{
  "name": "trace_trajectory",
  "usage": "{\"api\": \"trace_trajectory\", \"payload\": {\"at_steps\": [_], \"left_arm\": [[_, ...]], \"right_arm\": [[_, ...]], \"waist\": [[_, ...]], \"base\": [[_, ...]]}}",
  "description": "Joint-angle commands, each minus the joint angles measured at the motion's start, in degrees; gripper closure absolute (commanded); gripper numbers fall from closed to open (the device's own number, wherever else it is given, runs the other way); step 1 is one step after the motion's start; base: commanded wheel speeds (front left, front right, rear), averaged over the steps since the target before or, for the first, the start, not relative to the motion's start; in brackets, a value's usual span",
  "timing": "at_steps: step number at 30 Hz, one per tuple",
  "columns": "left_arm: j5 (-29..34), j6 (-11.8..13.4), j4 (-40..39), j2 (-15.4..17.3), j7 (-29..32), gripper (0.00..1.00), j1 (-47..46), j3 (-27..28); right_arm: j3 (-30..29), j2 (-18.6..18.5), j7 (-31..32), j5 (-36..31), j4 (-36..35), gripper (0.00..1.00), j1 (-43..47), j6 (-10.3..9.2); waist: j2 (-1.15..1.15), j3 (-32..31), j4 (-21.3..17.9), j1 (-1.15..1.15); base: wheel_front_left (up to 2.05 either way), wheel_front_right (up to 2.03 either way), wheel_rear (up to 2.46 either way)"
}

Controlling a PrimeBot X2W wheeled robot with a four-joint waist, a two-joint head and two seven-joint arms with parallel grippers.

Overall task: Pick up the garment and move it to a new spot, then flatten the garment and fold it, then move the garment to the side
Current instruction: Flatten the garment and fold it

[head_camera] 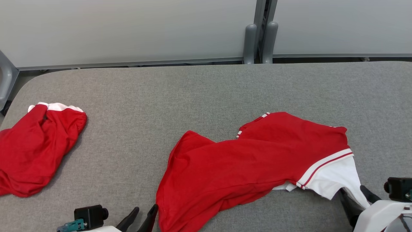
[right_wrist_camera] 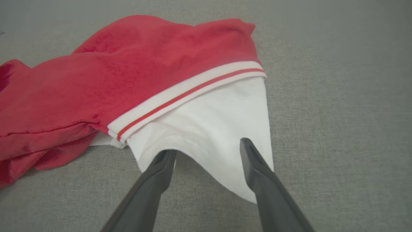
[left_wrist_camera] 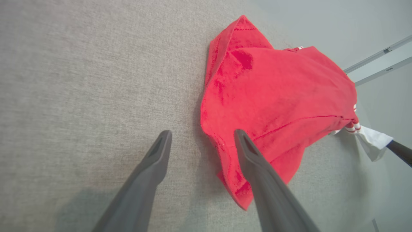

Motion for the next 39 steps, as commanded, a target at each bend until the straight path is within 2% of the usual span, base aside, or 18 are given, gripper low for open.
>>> {"api": "trace_trajectory", "payload": {"at_steps": [1, 8, 11, 15, 16, 18, 22, 25, 30, 31, 32, 33, 39], "left_arm": [[0.1, 0.7, -0.2, 0.5, 0.0, 0.0, -0.5, 0.4], [1.8, 3.2, -2.2, 2.7, 6.4, 0.0, -3.0, -1.5], [3.6, 4.5, -1.9, 3.9, 10.8, 0.0, -4.8, -3.9], [6.3, 8.3, -1.0, 5.1, 15.6, 0.0, -6.3, -5.5], [6.6, 9.1, -1.0, 5.2, 16.2, 0.04, -6.5, -5.6], [6.5, 10.0, -1.5, 5.1, 17.0, 0.26, -6.3, -5.5], [5.3, 10.2, -2.5, 5.1, 18.0, 0.5, -6.2, -5.2], [4.7, 10.5, -2.7, 5.2, 19.6, 0.56, -6.2, -5.5], [4.3, 10.8, -2.5, 4.7, 20.2, 0.59, -6.2, -5.8], [4.0, 10.7, -2.5, 4.5, 20.3, 0.64, -6.2, -5.8], [3.9, 10.6, -2.5, 4.5, 20.2, 0.7, -6.3, -5.8], [3.8, 10.4, -2.4, 4.5, 20.0, 1.0, -6.4, -5.8], [4.0, 9.6, -2.0, 4.8, 19.7, 1.0, -6.7, -6.2]], "right_arm": [[-0.8, -0.2, 0.2, -0.2, -0.7, 0.0, 0.5, 0.03], [-7.0, 0.7, 0.7, -3.8, -7.0, 0.0, 0.9, 0.03], [-6.7, 1.1, 0.4, -3.9, -7.7, 0.0, -0.1, 0.03], [-4.6, 1.3, -0.4, -2.4, -6.2, 0.0, -1.2, 0.03], [-4.3, 1.4, -0.7, -2.3, -5.7, 0.0, -1.5, 0.03], [-3.4, 1.6, -1.1, -1.9, -4.8, 0.0, -2.0, 0.03], [-2.5, 1.7, -2.0, -1.9, -3.3, 0.0, -2.6, 0.03], [-2.3, 1.6, -2.5, -2.2, -2.7, 0.0, -3.0, 0.03], [-2.0, 1.7, -3.2, -2.5, -1.9, 0.0, -3.3, 0.03], [-1.9, 1.8, -3.3, -2.5, -1.9, 0.0, -3.4, 0.03], [-1.7, 1.8, -3.3, -2.4, -1.8, 0.0, -3.4, 0.03], [-1.6, 1.8, -3.3, -2.4, -1.7, 0.0, -3.4, 0.03], [-2.5, 2.0, 0.3, -3.4, 0.5, 0.0, -4.0, 0.03]], "waist": [[0.0, -0.1, -0.1, 0.0], [0.0, -0.3, -0.9, 0.0], [0.0, 0.0, -1.5, 0.0], [0.0, 0.4, -2.6, 0.0], [0.0, 0.4, -2.7, 0.0], [0.0, 0.6, -3.0, 0.0], [0.0, 0.9, -3.4, 0.0], [0.0, 1.1, -3.5, 0.0], [0.0, 1.0, -3.6, 0.0], [0.0, 0.9, -3.6, 0.0], [0.0, 0.9, -3.6, 0.0], [0.0, 0.9, -3.6, 0.0], [0.0, 0.8, -3.8, 0.0]], "base": [[0.0, 0.0, 0.0], [0.0, 0.0, 0.0], [0.0, 0.0, 0.0], [0.0, 0.0, 0.0], [0.0, 0.0, 0.0], [0.0, 0.0, 0.0], [0.0, 0.0, 0.0], [0.0, 0.0, 0.0], [0.0, 0.0, 0.0], [0.0, 0.0, 0.0], [0.0, 0.0, 0.0], [0.0, 0.0, 0.0], [0.0, 0.0, 0.0]]}}
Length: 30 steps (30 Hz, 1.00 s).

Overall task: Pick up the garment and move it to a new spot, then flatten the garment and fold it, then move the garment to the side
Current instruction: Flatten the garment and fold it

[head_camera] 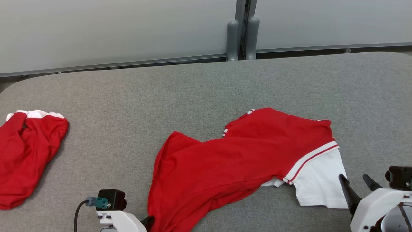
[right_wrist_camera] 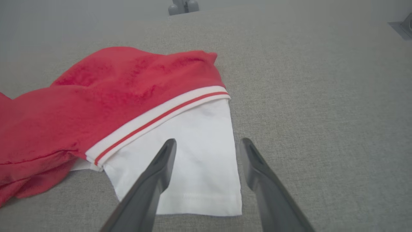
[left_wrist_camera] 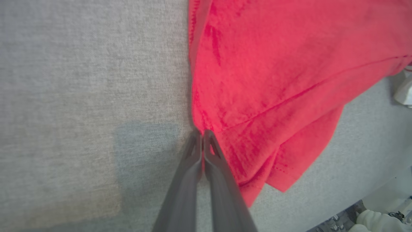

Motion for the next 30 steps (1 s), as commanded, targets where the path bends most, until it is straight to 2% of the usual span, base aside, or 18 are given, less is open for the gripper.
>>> {"api": "trace_trajectory", "payload": {"at_steps": [1, 7, 11, 22, 23, 24, 25, 26, 30], "left_arm": [[-0.1, -0.5, 0.1, 0.4, -0.3, 1.0, -0.7, -0.1], [0.2, -0.6, 0.1, 0.7, -0.7, 1.0, 0.0, -0.3], [-0.1, -0.2, 0.0, 0.5, -1.3, 1.0, 0.1, 0.1], [-0.8, -0.4, -0.4, 0.3, -2.0, 1.0, -0.3, 0.5], [-0.7, -0.5, -0.4, 0.3, -2.1, 1.0, -0.4, 0.4], [-0.6, -0.5, -0.4, 0.3, -2.2, 1.0, -0.6, 0.4], [-0.7, -0.7, -0.3, 0.3, -2.1, 1.0, -0.7, 0.2], [-0.7, -0.8, -0.3, 0.2, -2.5, 1.0, -1.0, 0.2], [-0.9, -1.2, -0.3, -0.3, -3.8, 1.0, -1.5, 0.6]], "right_arm": [[-1.7, 0.1, 2.2, -1.0, 1.5, 0.0, -1.1, 0.03], [-6.2, 0.8, 7.2, -5.2, 5.9, 0.0, -2.8, 0.03], [-7.8, 0.9, 10.1, -5.5, 8.2, 0.0, -3.0, 0.03], [-4.1, 1.3, 10.9, -2.4, 13.8, 0.0, -2.4, 0.06], [-3.7, 1.3, 10.6, -2.6, 14.0, 0.05, -2.5, 0.08], [-3.5, 1.3, 10.4, -2.7, 14.3, 0.51, -2.6, 0.09], [-3.2, 1.3, 10.2, -2.6, 14.7, 0.65, -2.7, 0.09], [-2.8, 1.4, 10.3, -2.3, 15.0, 1.0, -2.8, 0.09], [-1.8, 1.2, 9.8, -1.6, 14.5, 1.0, -3.1, 0.08]], "waist": [[0.0, 0.0, -0.1, 0.0], [0.0, 0.2, 0.6, 0.0], [0.0, 0.4, 1.3, 0.0], [0.0, 1.5, 1.8, 0.0], [0.0, 1.6, 1.7, 0.0], [0.0, 1.7, 1.8, 0.0], [0.0, 1.7, 1.8, 0.0], [0.0, 1.7, 1.9, 0.0], [0.0, 1.4, 1.9, 0.0]], "base": [[0.0, 0.0, 0.0], [0.0, 0.0, 0.0], [0.0, 0.0, 0.0], [0.0, 0.0, 0.0], [0.0, 0.0, 0.0], [0.0, 0.0, 0.0], [0.0, 0.0, 0.0], [0.0, 0.0, 0.0], [0.0, 0.0, 0.0]]}}
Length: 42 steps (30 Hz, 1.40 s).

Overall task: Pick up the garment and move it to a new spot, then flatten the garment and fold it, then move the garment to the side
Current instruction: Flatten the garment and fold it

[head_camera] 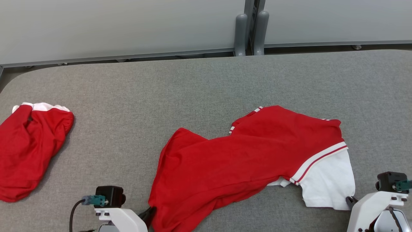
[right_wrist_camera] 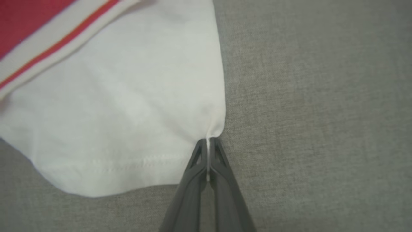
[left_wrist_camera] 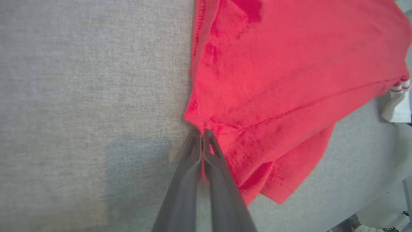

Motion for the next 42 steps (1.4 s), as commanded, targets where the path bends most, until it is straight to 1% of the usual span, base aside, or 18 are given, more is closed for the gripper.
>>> {"api": "trace_trajectory", "payload": {"at_steps": [1, 4, 7, 10, 12, 14, 15, 16, 17, 19, 23, 25, 30, 34, 38, 42], "left_arm": [[-0.4, -0.5, -0.2, 0.0, -1.0, 1.0, -1.3, 0.5], [-1.3, -1.3, -0.9, -1.5, -4.1, 1.0, -1.8, 1.9], [-2.9, -2.7, -2.1, -2.9, -8.1, 1.0, -3.1, 4.2], [-7.1, -5.0, -4.1, -6.1, -13.0, 1.0, -5.0, 7.7], [-8.9, -6.6, -4.8, -6.9, -15.8, 1.0, -7.0, 10.3], [-11.5, -8.4, -5.5, -8.3, -16.8, 1.0, -9.5, 11.9], [-13.4, -9.6, -5.7, -7.9, -16.3, 1.0, -12.8, 13.5], [-13.4, -9.6, -5.7, -7.9, -16.3, 1.0, -12.8, 13.5], [-14.2, -9.8, -5.7, -7.7, -15.9, 1.0, -14.5, 14.2], [-17.0, -10.1, -5.6, -8.0, -14.5, 1.0, -18.4, 15.6], [-20.4, -9.2, -3.9, -7.0, -11.9, 1.0, -26.6, 18.3], [-22.3, -9.1, -2.8, -6.9, -11.0, 1.0, -30.7, 19.8], [-22.6, -9.2, -0.9, -5.3, -11.8, 1.0, -39.5, 22.5], [-22.1, -9.5, 0.4, -5.1, -12.4, 1.0, -43.9, 22.8], [-22.2, -9.1, 2.3, -5.2, -12.1, 1.0, -46.3, 22.5], [-21.3, -8.8, 5.3, -5.5, -11.7, 1.0, -48.1, 21.3]], "right_arm": [[0.4, 0.4, -0.4, 0.5, 0.3, 1.0, 0.5, 0.13], [0.2, 0.2, -3.8, 3.0, -3.2, 1.0, -1.3, 0.13], [1.3, 0.1, -9.1, 7.7, -7.3, 1.0, -3.7, 0.13], [1.8, 0.0, -14.4, 11.9, -11.6, 1.0, -6.9, 0.09], [2.2, 0.0, -17.3, 14.4, -14.0, 1.0, -9.1, 0.12], [2.6, 0.1, -20.0, 17.1, -16.0, 1.0, -11.8, 0.12], [2.9, 0.0, -21.8, 19.1, -17.2, 1.0, -14.7, 0.12], [2.9, 0.0, -21.8, 19.1, -17.2, 1.0, -14.7, 0.12], [2.8, 0.1, -22.0, 20.6, -16.9, 1.0, -16.3, 0.12], [3.6, -0.3, -21.0, 19.5, -16.4, 1.0, -20.7, 0.13], [5.5, -1.1, -18.9, 18.5, -13.0, 1.0, -30.0, 0.13], [6.4, -2.0, -19.6, 18.1, -11.5, 1.0, -35.1, 0.13], [7.2, -2.7, -24.2, 16.4, -7.1, 1.0, -44.7, 0.13], [7.4, -3.1, -27.8, 14.7, -3.2, 1.0, -49.5, 0.13], [9.1, -3.5, -26.8, 14.9, 1.2, 1.0, -52.8, 0.13], [12.2, -3.4, -24.6, 15.8, 6.3, 1.0, -55.8, 0.13]], "waist": [[0.0, -0.2, 0.0, 0.0], [0.0, -0.6, -0.1, 0.0], [0.0, -1.2, -0.5, 0.0], [0.0, -1.7, -1.0, 0.0], [0.0, -2.1, -1.2, 0.0], [0.0, -2.6, -1.4, 0.0], [0.0, -2.9, -1.7, 0.0], [0.0, -2.9, -1.7, 0.0], [0.0, -2.9, -2.0, 0.0], [0.0, -3.1, -2.9, 0.0], [0.0, -3.0, -4.3, 0.0], [0.0, -3.0, -5.0, 0.0], [0.0, -3.3, -6.1, 0.0], [0.0, -3.5, -6.4, 0.0], [0.0, -2.5, -6.5, 0.0], [0.0, 0.9, -6.8, 0.0]], "base": [[0.0, 0.0, 0.0], [0.0, 0.0, 0.0], [0.0, 0.0, 0.0], [0.0, 0.0, 0.0], [0.0, 0.0, 0.0], [0.0, 0.0, 0.0], [0.0, 0.0, 0.0], [0.0, 0.0, 0.0], [0.0, 0.0, 0.0], [0.0, 0.0, 0.0], [0.0, 0.0, 0.0], [0.0, 0.0, 0.0], [0.0, 0.0, 0.0], [0.0, 0.0, 0.0], [0.0, 0.0, 0.0], [0.0, 0.0, 0.0]]}}
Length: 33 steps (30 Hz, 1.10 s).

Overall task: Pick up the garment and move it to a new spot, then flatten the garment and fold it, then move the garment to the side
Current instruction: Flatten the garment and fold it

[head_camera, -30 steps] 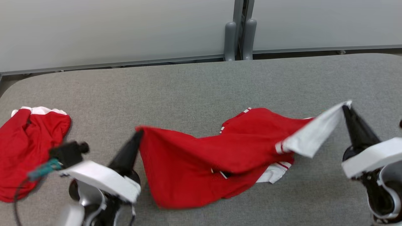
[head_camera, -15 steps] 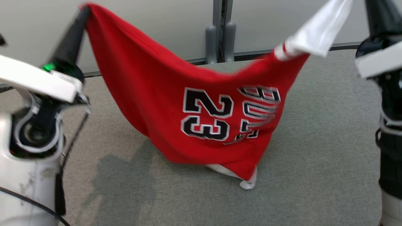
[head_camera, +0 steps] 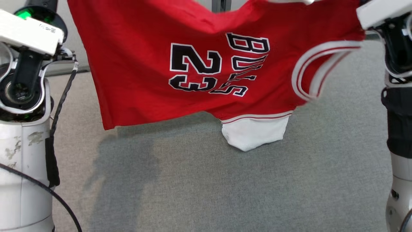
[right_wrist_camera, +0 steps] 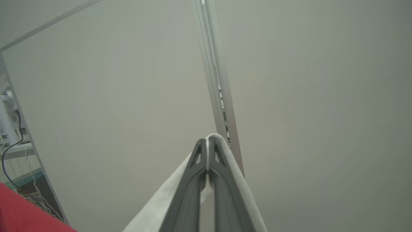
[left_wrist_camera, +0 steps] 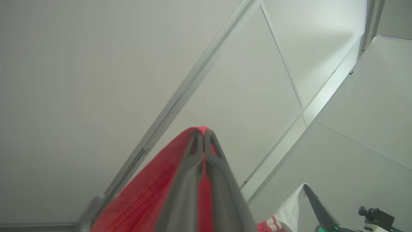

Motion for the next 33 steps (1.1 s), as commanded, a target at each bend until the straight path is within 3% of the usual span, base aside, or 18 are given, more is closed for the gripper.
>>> {"api": "trace_trajectory", "payload": {"at_steps": [1, 6, 10, 16, 20, 21, 23, 26, 33], "left_arm": [[0.4, 0.1, 0.9, 0.0, -0.4, 1.0, -1.6, 0.0], [2.0, 0.2, 5.6, -0.5, -3.6, 1.0, -7.2, 0.7], [5.0, -0.8, 9.8, -0.8, -8.9, 1.0, -14.9, 0.9], [8.7, -6.3, 16.2, -1.6, -21.4, 1.0, -26.1, 2.2], [10.6, -8.4, 18.3, -0.8, -27.1, 1.0, -30.1, 1.9], [13.0, -9.1, 19.3, 0.1, -29.7, 1.0, -31.8, 1.0], [13.8, -9.5, 19.7, -0.3, -31.2, 1.0, -32.5, 1.1], [14.4, -10.0, 21.0, -0.2, -32.0, 1.0, -30.6, 0.1], [17.0, -10.0, 23.9, 1.6, -32.3, 1.0, -19.6, -2.5]], "right_arm": [[0.6, 0.0, 0.3, 0.5, 1.3, 1.0, -1.1, 0.11], [1.1, 1.0, -2.1, 0.9, 8.5, 1.0, -8.2, 0.11], [-0.8, 1.6, -9.5, -1.8, 14.3, 1.0, -17.2, 0.11], [-2.1, 2.3, -24.0, -4.3, 19.7, 1.0, -29.9, 0.11], [-1.9, 1.8, -26.3, -5.8, 18.5, 1.0, -34.7, 0.11], [-2.9, 1.3, -26.6, -7.1, 14.0, 1.0, -37.0, 0.11], [-3.1, 1.6, -26.4, -8.2, 9.5, 1.0, -36.0, 0.12], [-2.5, 0.9, -26.4, -9.1, 9.0, 1.0, -32.9, 0.07], [2.8, 1.2, -24.8, -5.9, 23.7, 1.0, -23.4, 0.08]], "waist": [[0.0, 2.6, -0.2, 0.0], [0.0, 10.0, -0.6, 0.0], [0.0, 16.1, -0.4, 0.0], [0.0, 20.0, 0.9, 0.0], [0.0, 20.3, 1.3, 0.0], [0.0, 20.5, 1.5, 0.0], [0.0, 20.6, 1.7, 0.0], [0.0, 20.6, 1.3, 0.0], [0.0, 21.1, -1.1, 0.0]], "base": [[0.0, 0.0, 0.0], [0.0, 0.0, 0.0], [0.0, 0.0, 0.0], [0.0, 0.0, 0.0], [0.0, 0.0, 0.0], [0.0, 0.0, 0.0], [0.0, 0.0, 0.0], [0.0, 0.0, 0.0], [0.0, 0.0, 0.0]]}}
